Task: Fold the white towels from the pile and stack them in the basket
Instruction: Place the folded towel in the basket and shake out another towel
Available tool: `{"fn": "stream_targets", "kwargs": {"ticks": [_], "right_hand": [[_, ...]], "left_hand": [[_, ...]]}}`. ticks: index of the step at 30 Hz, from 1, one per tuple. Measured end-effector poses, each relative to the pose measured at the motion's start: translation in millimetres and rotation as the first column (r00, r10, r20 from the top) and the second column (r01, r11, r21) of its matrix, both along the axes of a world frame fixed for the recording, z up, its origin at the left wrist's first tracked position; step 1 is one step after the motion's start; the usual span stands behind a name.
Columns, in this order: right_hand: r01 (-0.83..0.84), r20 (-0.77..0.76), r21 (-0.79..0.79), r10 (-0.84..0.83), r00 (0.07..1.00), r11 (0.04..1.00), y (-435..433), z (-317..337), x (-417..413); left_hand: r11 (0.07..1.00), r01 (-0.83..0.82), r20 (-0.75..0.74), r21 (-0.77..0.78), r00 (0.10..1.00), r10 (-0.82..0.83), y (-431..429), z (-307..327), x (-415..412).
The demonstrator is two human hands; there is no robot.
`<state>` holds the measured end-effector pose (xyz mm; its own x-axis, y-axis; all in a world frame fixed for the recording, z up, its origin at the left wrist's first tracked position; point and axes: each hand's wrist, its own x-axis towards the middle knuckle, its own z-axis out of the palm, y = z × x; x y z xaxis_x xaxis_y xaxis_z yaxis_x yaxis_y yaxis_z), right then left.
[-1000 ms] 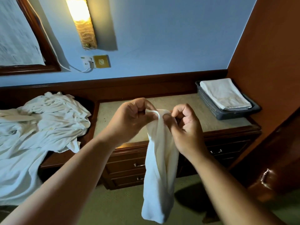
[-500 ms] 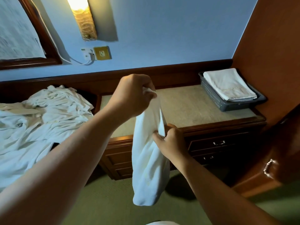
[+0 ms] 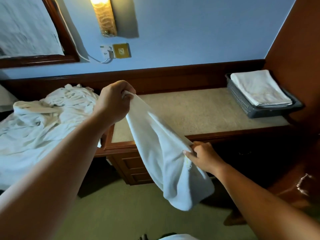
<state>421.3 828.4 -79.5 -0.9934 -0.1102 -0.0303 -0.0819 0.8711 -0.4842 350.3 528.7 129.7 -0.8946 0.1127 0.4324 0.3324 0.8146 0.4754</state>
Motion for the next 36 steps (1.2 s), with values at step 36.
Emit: {"fn": "stream_targets", "kwargs": {"ticks": [36], "right_hand": [[0.149,0.230,-0.423,-0.053,0.972,0.894,-41,106,3]], "left_hand": [[0.854,-0.128,0.571,0.504,0.792,-0.218,52,11,5]]}}
